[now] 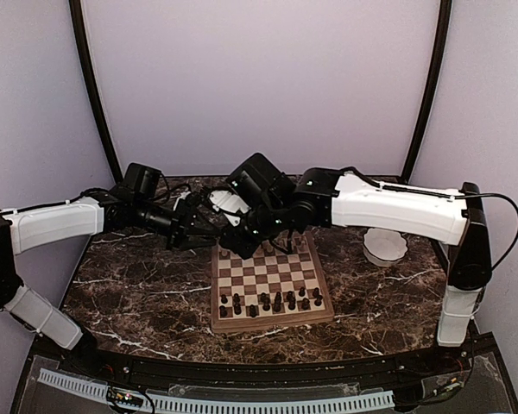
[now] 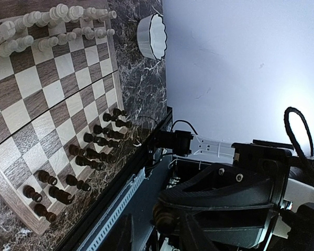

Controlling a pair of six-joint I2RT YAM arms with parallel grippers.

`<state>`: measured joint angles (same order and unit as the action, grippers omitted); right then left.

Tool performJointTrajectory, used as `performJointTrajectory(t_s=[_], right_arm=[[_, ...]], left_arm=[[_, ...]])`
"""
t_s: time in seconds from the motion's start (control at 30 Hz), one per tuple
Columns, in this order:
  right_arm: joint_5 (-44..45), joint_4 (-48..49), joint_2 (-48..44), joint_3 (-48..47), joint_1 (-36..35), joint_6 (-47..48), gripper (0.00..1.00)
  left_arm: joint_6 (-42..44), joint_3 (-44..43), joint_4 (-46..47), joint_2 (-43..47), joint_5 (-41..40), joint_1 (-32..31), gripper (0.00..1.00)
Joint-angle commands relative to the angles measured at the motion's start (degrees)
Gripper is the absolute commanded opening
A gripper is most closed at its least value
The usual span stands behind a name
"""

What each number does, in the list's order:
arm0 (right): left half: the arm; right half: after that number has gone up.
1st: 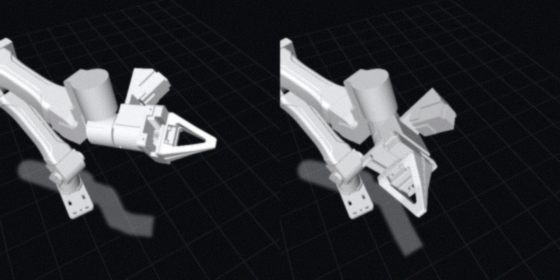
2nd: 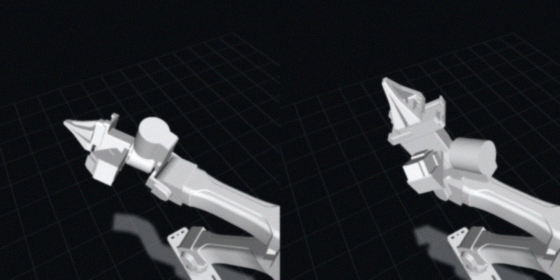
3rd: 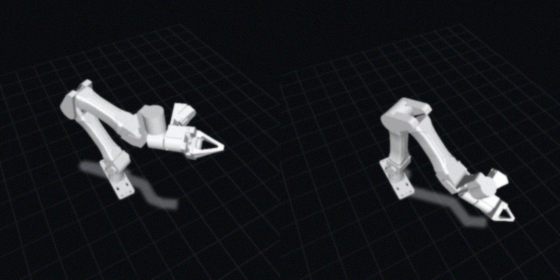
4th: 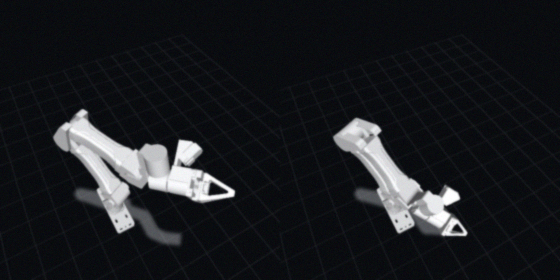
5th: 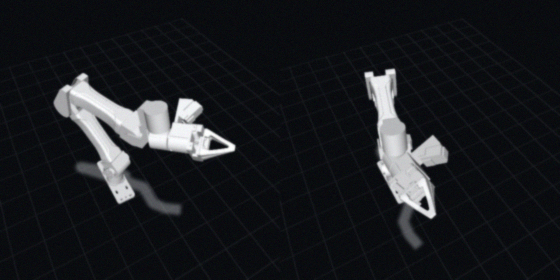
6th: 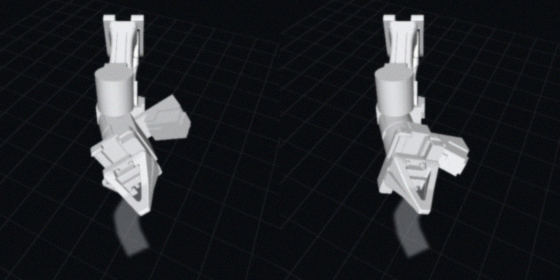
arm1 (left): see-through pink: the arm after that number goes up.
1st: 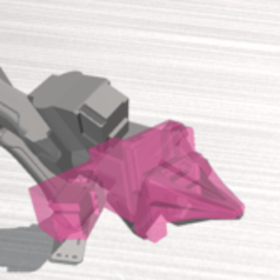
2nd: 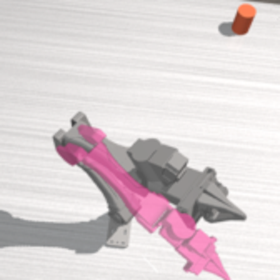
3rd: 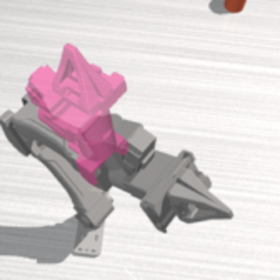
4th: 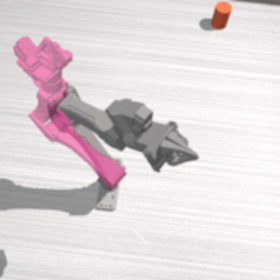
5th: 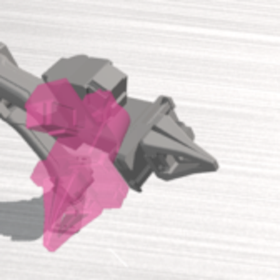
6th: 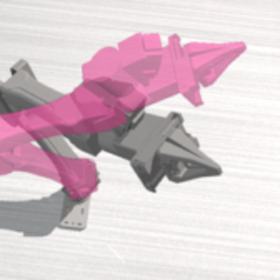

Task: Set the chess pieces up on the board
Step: Pass from the right arm to the left, then place the pawn at f7.

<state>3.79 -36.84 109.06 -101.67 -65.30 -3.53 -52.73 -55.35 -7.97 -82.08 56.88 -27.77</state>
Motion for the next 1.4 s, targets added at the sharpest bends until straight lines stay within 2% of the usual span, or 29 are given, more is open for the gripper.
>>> performJointTrajectory(t_s=[0.0,0.4,0.47,0.57,0.67,0.77,0.87,1.0,1.13,1.23,1.37], right_arm=[[0.0,2.2,0.5,-2.5,0.2,0.1,0.12],[-0.8,1.3,1.6,-3.6,0.1,0.7,0.12],[-0.9,1.0,1.6,-3.7,0.1,0.5,0.14],[-0.3,-0.3,1.0,-3.5,0.2,-0.1,0.24],[-1.2,-2.0,-3.2,-0.6,0.9,-1.9,0.33],[-2.8,1.9,-12.9,9.9,2.2,-5.0,0.40],[-3.1,7.8,-23.6,22.1,5.2,-9.9,0.48],[-1.1,10.5,-32.9,33.0,10.7,-16.1,0.52],[2.3,10.4,-36.3,39.0,13.4,-21.5,0.53],[2.2,10.7,-36.9,41.1,13.5,-23.7,0.53],[2.6,9.4,-36.5,40.8,13.5,-23.7,0.53]], left_arm=[[1.0,-1.4,-0.9,0.4,1.9,-0.4,0.30],[0.4,-1.2,2.1,0.0,3.6,-0.6,0.17],[0.4,-1.3,2.8,-0.1,3.8,-0.6,0.14],[3.4,-2.9,1.1,-0.1,2.9,-0.7,0.10],[10.5,-6.4,-8.4,-0.2,-2.8,-1.0,0.08],[21.6,-10.9,-16.4,-0.2,-10.8,-2.9,0.08],[29.8,-13.7,-23.0,-1.3,-21.2,-7.8,0.08],[37.1,-15.2,-24.7,-2.0,-31.4,-14.3,0.08],[42.3,-16.5,-25.4,-3.4,-40.3,-19.7,0.08],[44.5,-17.2,-26.1,-5.9,-46.9,-23.3,0.08],[47.6,-17.7,-26.2,-9.7,-50.3,-25.9,0.08]])
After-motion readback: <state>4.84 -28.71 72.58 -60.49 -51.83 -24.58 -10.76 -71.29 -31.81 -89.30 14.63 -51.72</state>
